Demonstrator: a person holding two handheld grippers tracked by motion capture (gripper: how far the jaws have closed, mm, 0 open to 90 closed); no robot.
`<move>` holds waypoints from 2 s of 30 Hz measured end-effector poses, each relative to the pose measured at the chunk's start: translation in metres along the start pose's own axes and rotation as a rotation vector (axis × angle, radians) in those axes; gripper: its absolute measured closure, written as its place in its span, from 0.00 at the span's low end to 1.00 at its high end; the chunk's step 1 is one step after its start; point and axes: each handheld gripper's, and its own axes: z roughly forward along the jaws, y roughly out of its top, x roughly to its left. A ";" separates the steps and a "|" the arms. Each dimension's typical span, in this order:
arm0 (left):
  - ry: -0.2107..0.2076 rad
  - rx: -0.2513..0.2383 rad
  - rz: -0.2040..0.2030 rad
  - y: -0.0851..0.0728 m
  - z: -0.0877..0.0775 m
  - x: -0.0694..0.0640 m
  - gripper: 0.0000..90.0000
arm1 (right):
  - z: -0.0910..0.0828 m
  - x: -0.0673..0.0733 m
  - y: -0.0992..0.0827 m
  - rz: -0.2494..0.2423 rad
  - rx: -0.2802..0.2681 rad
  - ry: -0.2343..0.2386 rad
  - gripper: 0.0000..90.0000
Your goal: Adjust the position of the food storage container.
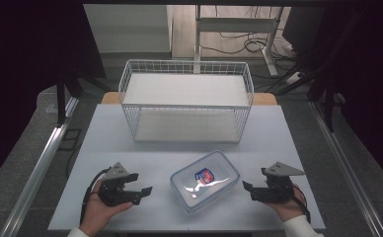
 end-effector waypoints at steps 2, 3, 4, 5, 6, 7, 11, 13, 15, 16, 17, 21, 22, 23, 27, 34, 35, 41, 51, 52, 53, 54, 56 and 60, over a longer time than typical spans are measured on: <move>0.002 0.001 -0.002 0.000 0.000 0.001 0.28 | 0.001 -0.001 0.000 0.001 0.001 0.004 0.18; 0.005 0.001 -0.005 0.000 0.000 0.002 0.28 | 0.001 -0.001 0.000 0.000 0.003 0.006 0.19; 0.007 0.000 -0.007 0.001 0.001 0.003 0.28 | 0.002 -0.002 -0.001 0.003 0.005 0.010 0.19; 0.009 -0.003 -0.014 0.001 0.001 0.004 0.28 | 0.002 -0.002 -0.001 0.005 0.008 0.010 0.20; 0.010 -0.006 -0.021 0.002 0.000 0.005 0.28 | 0.002 -0.003 -0.001 0.008 0.012 0.008 0.21; 0.009 -0.011 -0.028 0.003 0.001 0.006 0.28 | 0.001 -0.003 -0.001 0.013 0.011 0.012 0.21; 0.023 -0.012 -0.002 0.006 0.003 0.007 0.27 | -0.003 -0.006 -0.005 0.031 0.020 0.032 0.23; 0.031 -0.005 0.008 0.005 0.003 0.006 0.27 | -0.005 -0.009 -0.004 0.030 0.019 0.035 0.23; 0.039 0.005 0.029 0.003 0.003 0.004 0.26 | -0.004 -0.010 -0.001 0.035 0.018 0.041 0.23; 0.042 0.007 0.035 0.002 0.003 0.004 0.26 | -0.004 -0.010 -0.001 0.036 0.018 0.042 0.24; 0.038 0.005 0.036 0.002 0.002 0.003 0.26 | -0.004 -0.009 0.000 0.035 0.022 0.048 0.25; 0.040 0.018 0.053 0.000 0.001 0.003 0.25 | -0.007 -0.004 0.003 0.017 0.036 0.055 0.29; 0.045 0.017 0.042 -0.001 0.000 0.002 0.25 | -0.007 -0.003 0.005 0.007 0.036 0.058 0.30; 0.046 0.023 0.046 -0.002 0.000 0.003 0.25 | -0.008 -0.001 0.007 0.003 0.038 0.063 0.31; 0.045 0.017 0.041 -0.002 -0.002 0.003 0.25 | -0.011 0.004 0.013 -0.010 0.031 0.105 0.38; 0.047 0.028 0.057 -0.002 0.001 0.003 0.25 | -0.013 0.015 0.020 -0.084 0.057 0.186 0.51; 0.048 0.031 0.059 -0.002 0.001 0.002 0.25 | -0.014 0.017 0.021 -0.093 0.062 0.195 0.54; 0.050 0.024 0.054 -0.004 -0.001 0.001 0.25 | -0.018 0.034 0.031 -0.158 0.051 0.262 0.69; 0.048 0.033 0.054 -0.005 -0.001 0.000 0.25 | -0.004 0.074 0.036 -0.269 0.109 0.402 0.92; 0.048 0.033 0.053 -0.005 -0.001 0.000 0.25 | -0.004 0.074 0.036 -0.269 0.109 0.402 0.92; 0.048 0.034 0.054 -0.006 -0.001 0.000 0.25 | -0.002 0.076 0.036 -0.272 0.112 0.410 0.95; 0.049 0.036 0.054 -0.006 -0.002 0.001 0.25 | 0.000 0.078 0.035 -0.275 0.115 0.419 0.97; 0.050 0.035 0.051 -0.007 -0.002 0.001 0.25 | 0.005 0.082 0.034 -0.286 0.138 0.441 0.99; 0.052 0.037 0.048 -0.008 -0.003 0.001 0.25 | 0.022 0.098 0.029 -0.327 0.201 0.474 0.99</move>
